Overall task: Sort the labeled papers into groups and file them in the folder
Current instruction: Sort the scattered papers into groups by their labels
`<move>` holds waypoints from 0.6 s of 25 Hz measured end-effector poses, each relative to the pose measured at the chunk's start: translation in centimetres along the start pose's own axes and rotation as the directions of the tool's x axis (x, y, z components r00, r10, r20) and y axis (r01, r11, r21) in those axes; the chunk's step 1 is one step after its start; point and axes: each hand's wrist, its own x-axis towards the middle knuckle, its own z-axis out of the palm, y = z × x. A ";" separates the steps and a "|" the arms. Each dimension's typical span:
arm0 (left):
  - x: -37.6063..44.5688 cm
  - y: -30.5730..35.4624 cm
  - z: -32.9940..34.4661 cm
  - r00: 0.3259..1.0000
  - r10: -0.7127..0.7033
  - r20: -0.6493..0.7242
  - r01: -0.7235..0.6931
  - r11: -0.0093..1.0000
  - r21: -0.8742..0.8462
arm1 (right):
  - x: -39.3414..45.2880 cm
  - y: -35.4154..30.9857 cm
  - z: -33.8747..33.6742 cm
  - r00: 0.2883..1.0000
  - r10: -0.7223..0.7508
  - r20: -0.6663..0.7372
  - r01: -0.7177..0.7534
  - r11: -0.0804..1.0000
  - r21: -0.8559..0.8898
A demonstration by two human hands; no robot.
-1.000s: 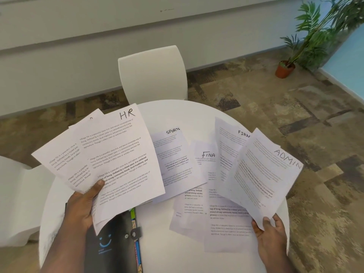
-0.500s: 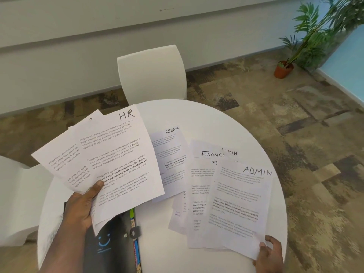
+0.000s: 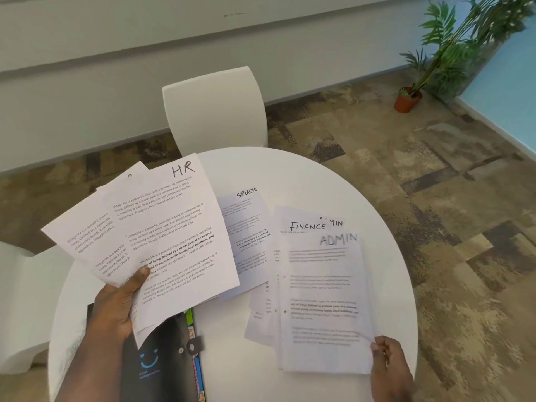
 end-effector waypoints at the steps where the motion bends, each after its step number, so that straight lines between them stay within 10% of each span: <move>1: 0.0 0.0 -0.1 1.000 -0.002 -0.001 0.002 1.000 -0.003 | -0.2 0.1 0.1 1.000 0.013 0.024 -0.013 1.000 0.008; 15: -0.1 -0.3 -0.6 1.000 -0.002 -0.013 0.003 1.000 0.001 | -0.2 -2.0 1.2 0.975 -0.218 0.051 0.214 0.846 -0.488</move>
